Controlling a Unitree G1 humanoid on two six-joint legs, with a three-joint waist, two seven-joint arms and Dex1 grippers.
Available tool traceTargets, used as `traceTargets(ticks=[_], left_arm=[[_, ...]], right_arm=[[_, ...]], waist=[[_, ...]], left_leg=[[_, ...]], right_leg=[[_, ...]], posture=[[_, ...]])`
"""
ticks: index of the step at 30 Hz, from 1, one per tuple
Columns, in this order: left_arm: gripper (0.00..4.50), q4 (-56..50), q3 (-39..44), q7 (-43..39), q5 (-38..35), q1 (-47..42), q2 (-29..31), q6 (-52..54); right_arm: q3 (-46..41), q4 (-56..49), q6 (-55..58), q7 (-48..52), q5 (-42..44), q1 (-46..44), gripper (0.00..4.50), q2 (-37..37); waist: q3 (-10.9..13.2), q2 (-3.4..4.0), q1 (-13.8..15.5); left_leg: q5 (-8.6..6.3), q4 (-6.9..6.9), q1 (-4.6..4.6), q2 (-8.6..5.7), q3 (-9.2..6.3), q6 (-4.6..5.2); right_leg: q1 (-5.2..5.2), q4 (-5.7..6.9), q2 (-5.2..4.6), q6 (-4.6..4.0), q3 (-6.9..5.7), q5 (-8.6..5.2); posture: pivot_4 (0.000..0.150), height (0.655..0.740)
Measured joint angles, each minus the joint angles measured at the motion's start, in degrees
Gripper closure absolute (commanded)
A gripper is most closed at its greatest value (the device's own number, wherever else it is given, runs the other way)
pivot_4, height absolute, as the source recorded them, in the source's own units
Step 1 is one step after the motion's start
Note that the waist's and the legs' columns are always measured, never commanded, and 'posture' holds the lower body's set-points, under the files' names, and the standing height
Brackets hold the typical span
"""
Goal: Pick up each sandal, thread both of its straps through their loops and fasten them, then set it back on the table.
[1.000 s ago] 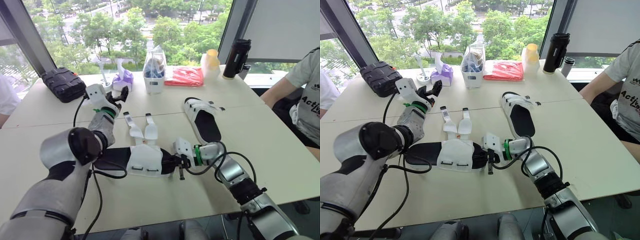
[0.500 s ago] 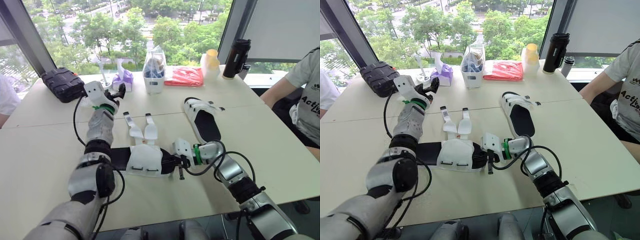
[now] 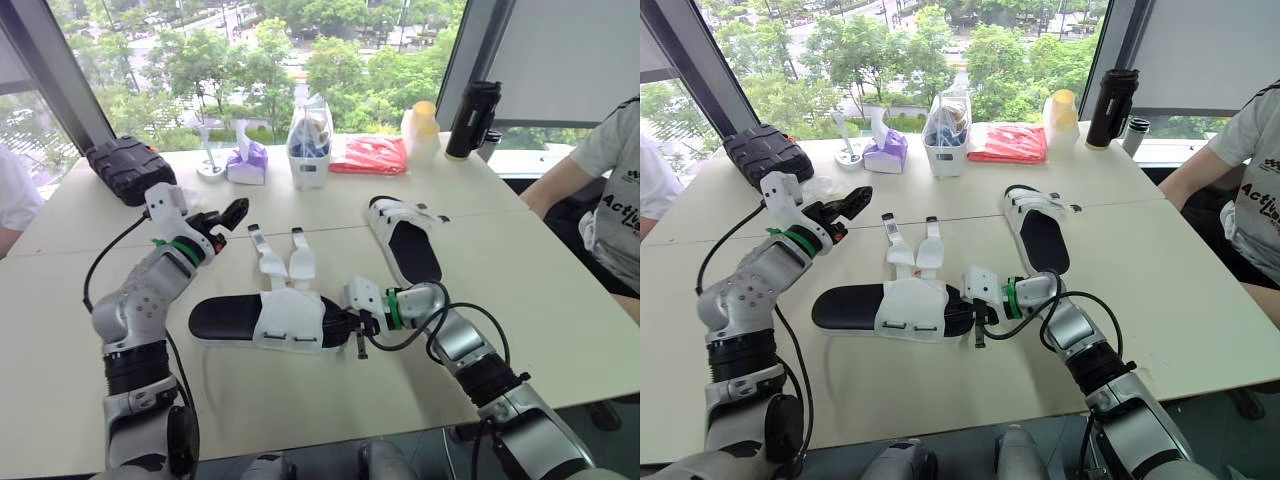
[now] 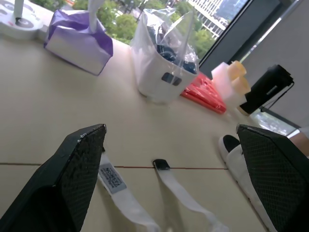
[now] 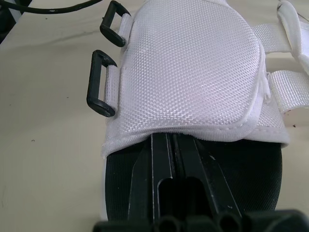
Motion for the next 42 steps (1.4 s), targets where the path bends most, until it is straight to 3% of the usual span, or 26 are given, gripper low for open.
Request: traceTargets(ticks=[6,14,21,37,40,42], left_arm=[[0.0,2.7,8.6,8.9,-9.9,-1.5,0.6,16.8],[0.0,11.8,13.3,11.0,-16.9,-4.3,-2.0,22.7],[0.0,21.7,7.7,6.2,-14.5,-7.5,-3.0,19.7],[0.0,51.9,2.9,-9.9,-1.6,-17.7,-1.8,-4.1],[0.89,55.6,2.9,-11.6,0.2,-19.2,-1.7,-7.5],[1.86,57.6,2.9,-12.3,1.4,-19.7,-1.7,-9.3]], right_arm=[[0.0,0.0,-0.2,-0.1,-0.4,0.0,4.46,0.0],[0.1,0.8,-1.7,-0.1,-1.3,-0.1,4.46,0.2],[0.2,0.5,-1.5,-0.4,-1.7,-0.1,4.46,0.4],[0.3,-2.3,-0.3,-1.1,-2.0,1.2,4.46,0.0],[0.2,-2.5,0.1,-1.1,-2.1,1.2,4.5,-0.1],[0.3,-2.6,0.1,-1.2,-2.1,1.2,4.5,-0.1]], waist=[[0.0,-0.01,0.1],[0.0,-0.01,0.1],[0.0,-0.01,0.0],[0.0,-0.03,0.0],[0.0,-0.03,0.0],[0.0,-0.03,0.0]], left_leg=[[0.0,0.0,0.07,0.0,-0.02,-0.01],[0.01,-0.08,0.23,0.0,-0.01,-0.05],[0.01,-0.25,0.52,0.0,0.05,-0.07],[0.32,-0.86,0.55,0.0,0.05,-0.57],[0.29,-0.87,0.55,0.01,0.05,-0.53],[0.18,-0.87,0.55,0.01,0.05,-0.33]], right_leg=[[0.09,-0.03,0.0,0.0,-0.01,0.0],[0.23,-0.07,0.0,0.0,-0.01,0.0],[0.43,-0.12,0.0,0.0,0.03,-0.01],[0.35,-0.6,-0.01,0.01,0.01,0.0],[0.36,-0.6,-0.01,0.01,0.0,0.0],[0.36,-0.6,-0.01,0.01,0.0,0.0]], posture=[[0.15,0.74],[0.15,0.74],[0.15,0.74],[0.15,0.74],[0.15,0.74],[0.15,0.74]])
